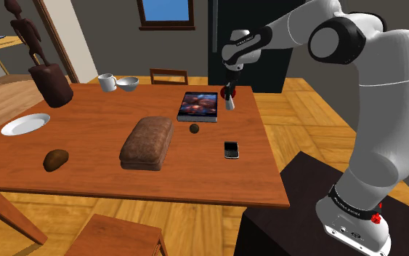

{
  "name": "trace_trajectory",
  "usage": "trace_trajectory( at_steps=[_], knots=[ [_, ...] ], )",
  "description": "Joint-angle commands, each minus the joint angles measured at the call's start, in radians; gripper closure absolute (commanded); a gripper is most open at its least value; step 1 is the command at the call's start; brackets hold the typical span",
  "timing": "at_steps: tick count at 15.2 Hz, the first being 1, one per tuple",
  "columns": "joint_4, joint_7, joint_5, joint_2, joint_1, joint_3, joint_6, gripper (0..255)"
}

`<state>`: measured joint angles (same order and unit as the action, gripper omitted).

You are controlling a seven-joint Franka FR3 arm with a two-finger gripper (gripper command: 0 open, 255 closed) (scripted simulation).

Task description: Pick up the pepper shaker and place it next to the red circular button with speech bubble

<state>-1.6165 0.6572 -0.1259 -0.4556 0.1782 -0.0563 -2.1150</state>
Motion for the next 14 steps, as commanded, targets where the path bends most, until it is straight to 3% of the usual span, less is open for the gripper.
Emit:
trace_trajectory(
  at_steps=[1, 8, 9, 14],
  knots=[
    [0.0, 0.002, -0.001, -0.011, 0.001, 0.0, -0.012, 255],
    [0.001, 0.002, -0.001, -0.011, 0.001, 0.0, -0.011, 255],
    [0.001, 0.002, -0.001, -0.011, 0.001, 0.0, -0.011, 0],
    [0.001, 0.002, -0.001, -0.011, 0.001, 0.0, -0.012, 0]
  ],
)
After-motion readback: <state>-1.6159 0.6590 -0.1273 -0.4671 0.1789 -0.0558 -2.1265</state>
